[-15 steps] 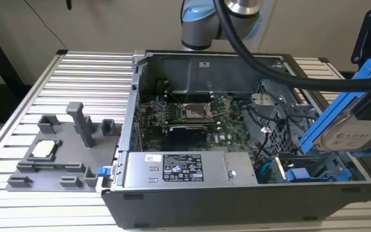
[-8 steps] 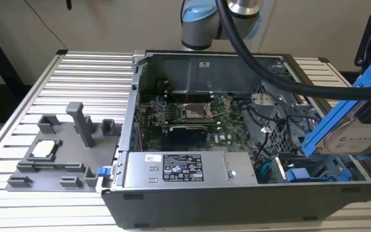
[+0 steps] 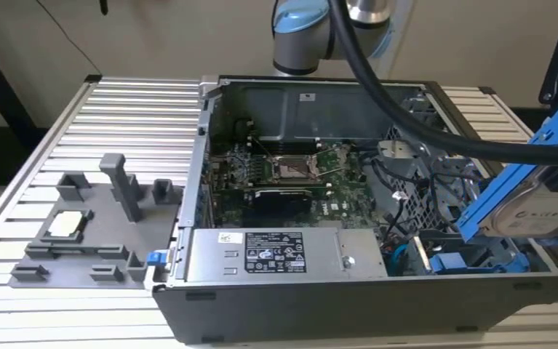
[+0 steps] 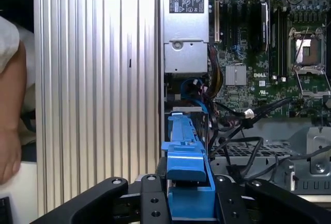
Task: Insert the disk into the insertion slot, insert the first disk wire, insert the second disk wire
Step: 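Insert the disk into the insertion slot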
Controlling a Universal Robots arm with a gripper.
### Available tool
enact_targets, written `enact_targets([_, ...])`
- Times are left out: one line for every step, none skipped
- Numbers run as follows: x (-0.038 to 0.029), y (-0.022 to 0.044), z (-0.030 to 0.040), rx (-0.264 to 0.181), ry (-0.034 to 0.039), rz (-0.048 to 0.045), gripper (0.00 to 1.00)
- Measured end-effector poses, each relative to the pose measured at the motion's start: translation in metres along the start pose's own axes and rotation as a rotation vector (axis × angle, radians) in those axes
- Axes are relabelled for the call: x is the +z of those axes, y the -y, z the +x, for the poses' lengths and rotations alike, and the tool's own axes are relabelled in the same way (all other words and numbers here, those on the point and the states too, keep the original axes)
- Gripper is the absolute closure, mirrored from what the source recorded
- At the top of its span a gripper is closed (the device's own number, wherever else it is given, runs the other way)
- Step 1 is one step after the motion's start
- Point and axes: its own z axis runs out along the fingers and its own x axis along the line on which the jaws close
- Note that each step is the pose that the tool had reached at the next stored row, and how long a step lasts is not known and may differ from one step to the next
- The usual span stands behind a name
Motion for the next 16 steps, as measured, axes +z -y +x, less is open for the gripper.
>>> enact_targets([0.0000,0.0001,0.0005,0.000,-0.0001,0.0000,0.67])
enact_targets([0.0000,0.0001,0.0006,0.000,-0.0001,0.0000,0.67])
enact_targets([-0.0001,0.0001,0.0006,0.000,0.0000,0.0000,0.67])
enact_targets([0.0000,0.0001,0.0007,0.000,0.0001,0.0000,0.67])
enact_targets([-0.0001,0.0001,0.0007,0.000,-0.0001,0.0000,0.67])
enact_targets([0.0000,0.0001,0.0008,0.000,0.0000,0.0000,0.67])
enact_targets([0.0000,0.0002,0.0007,0.000,0.0000,0.0000,0.67])
enact_targets([0.0000,0.0001,0.0008,0.000,0.0000,0.0000,0.67])
enact_targets([0.0001,0.0002,0.0008,0.000,-0.0001,0.0000,0.67])
enact_targets([0.0004,0.0001,0.0008,0.000,0.0000,0.0000,0.67])
enact_targets([0.0006,0.0002,0.0008,0.000,0.0000,-0.0001,0.67])
enact_targets([0.0008,0.0002,0.0008,0.000,0.0000,0.0000,0.67])
enact_targets([0.0010,0.0002,0.0008,0.000,0.0000,0.0000,0.67])
enact_targets([0.0013,0.0002,0.0008,0.000,0.0000,0.0000,0.67])
enact_targets([0.0015,0.0003,0.0008,0.000,0.0000,0.0000,0.67])
enact_targets([0.0018,0.0003,0.0008,0.000,0.0001,0.0000,0.67])
